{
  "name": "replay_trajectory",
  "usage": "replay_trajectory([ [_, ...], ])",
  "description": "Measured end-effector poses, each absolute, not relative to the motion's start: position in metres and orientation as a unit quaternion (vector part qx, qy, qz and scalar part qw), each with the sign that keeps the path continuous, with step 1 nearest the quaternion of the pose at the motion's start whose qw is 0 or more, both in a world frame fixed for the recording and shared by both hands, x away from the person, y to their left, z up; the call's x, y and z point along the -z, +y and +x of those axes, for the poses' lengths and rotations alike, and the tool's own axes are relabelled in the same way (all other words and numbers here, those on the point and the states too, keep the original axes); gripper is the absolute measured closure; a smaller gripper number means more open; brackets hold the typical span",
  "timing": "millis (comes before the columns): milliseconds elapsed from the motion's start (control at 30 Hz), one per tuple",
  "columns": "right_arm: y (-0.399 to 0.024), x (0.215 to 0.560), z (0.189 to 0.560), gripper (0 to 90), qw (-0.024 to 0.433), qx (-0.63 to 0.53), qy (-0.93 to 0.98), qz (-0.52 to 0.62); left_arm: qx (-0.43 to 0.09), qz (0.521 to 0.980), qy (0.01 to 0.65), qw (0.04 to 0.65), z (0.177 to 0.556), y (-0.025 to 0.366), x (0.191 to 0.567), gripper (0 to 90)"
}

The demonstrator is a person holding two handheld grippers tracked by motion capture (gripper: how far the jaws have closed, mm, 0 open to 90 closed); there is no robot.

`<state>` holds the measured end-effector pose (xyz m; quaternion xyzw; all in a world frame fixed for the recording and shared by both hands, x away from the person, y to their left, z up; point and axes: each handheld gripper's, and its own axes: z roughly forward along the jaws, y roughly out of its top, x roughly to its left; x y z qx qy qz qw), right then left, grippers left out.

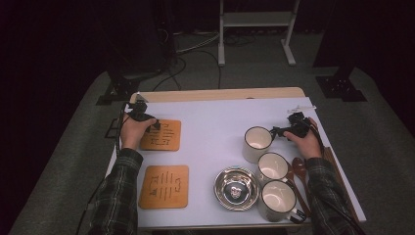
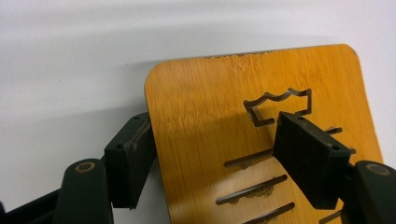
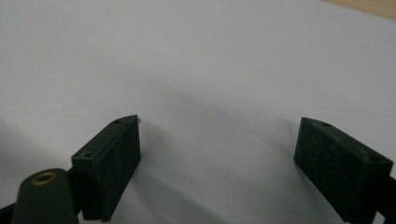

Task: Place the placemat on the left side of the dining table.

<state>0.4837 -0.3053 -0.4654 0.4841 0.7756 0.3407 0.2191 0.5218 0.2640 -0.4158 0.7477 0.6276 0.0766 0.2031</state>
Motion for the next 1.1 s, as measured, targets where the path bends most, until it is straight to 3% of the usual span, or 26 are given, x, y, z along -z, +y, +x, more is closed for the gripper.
replay_trajectory([
  [600, -0.305, 0.465, 0.484, 13.4, 0.219, -0.341, 0.776, 0.484, -0.085, 0.757, 0.615, 0.204, 0.519, 0.264, 0.415, 27.3],
  [1100, -0.305, 0.466, 0.484, 13.2, 0.218, -0.341, 0.775, 0.485, -0.082, 0.783, 0.568, 0.238, 0.510, 0.246, 0.404, 17.2],
])
